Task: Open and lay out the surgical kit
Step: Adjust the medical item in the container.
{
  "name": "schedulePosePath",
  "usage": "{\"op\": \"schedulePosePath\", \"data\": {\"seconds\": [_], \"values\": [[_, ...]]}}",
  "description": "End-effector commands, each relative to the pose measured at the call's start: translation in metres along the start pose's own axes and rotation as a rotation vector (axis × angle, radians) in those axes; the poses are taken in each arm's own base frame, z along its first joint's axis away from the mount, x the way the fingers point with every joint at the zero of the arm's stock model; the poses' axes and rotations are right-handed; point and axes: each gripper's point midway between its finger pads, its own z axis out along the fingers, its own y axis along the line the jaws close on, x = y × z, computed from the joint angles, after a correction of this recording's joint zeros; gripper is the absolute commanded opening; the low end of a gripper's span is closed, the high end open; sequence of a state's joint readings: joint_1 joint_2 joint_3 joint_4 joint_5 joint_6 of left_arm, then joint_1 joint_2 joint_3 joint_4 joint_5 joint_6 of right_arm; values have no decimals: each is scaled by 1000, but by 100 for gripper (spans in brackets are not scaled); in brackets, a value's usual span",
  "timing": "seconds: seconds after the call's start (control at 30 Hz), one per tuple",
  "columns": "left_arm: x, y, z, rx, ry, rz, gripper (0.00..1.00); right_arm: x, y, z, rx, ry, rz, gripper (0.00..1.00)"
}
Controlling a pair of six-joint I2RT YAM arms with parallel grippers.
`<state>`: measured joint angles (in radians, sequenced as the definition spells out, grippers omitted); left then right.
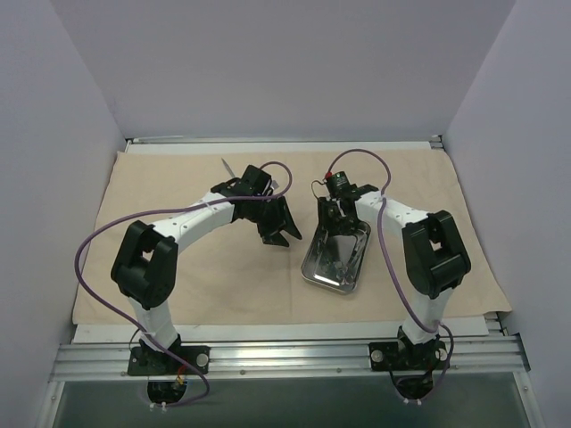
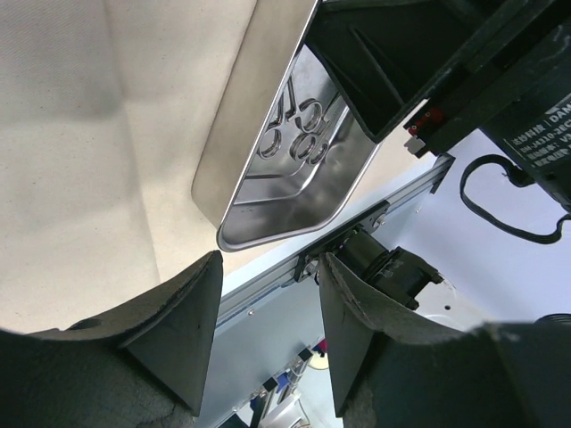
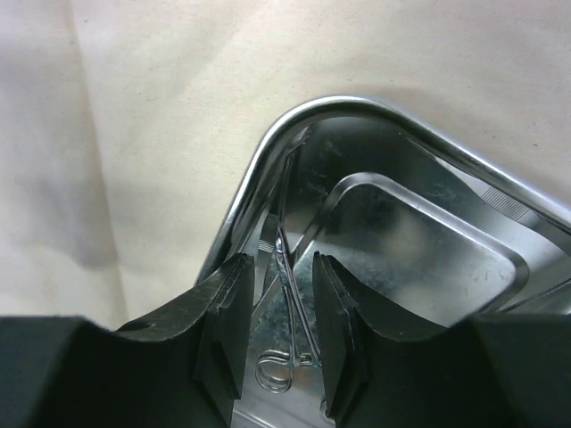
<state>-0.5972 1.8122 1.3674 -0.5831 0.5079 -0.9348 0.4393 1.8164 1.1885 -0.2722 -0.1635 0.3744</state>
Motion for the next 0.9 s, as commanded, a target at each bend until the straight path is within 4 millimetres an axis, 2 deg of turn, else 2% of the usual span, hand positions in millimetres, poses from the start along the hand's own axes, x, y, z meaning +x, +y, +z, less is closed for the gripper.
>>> {"op": "schedulePosePath", "data": {"seconds": [0.0,0.03,0.1,0.23,0.4,0.6,0.73,0.87], "values": [[-3,-16,-18,55,-29,43,56,4,-10,4,52,1,37,33],[-2,-16,-17,54,-25,46,56,6,-16,-1,85,7,43,33],[-4,-16,-18,56,-29,46,56,-2,-28,-13,159,-30,65,31],[-5,-15,-14,63,-23,44,56,4,-54,-39,312,-29,141,33],[-10,-15,-14,75,-17,45,56,13,-79,-55,434,-36,252,38],[-14,-12,-15,81,-7,50,56,24,-90,-43,433,0,303,40],[-18,-9,-19,74,-3,54,56,27,-93,-30,424,17,328,40],[-21,-6,-22,68,-2,54,56,31,-93,-26,427,31,345,40]]}}
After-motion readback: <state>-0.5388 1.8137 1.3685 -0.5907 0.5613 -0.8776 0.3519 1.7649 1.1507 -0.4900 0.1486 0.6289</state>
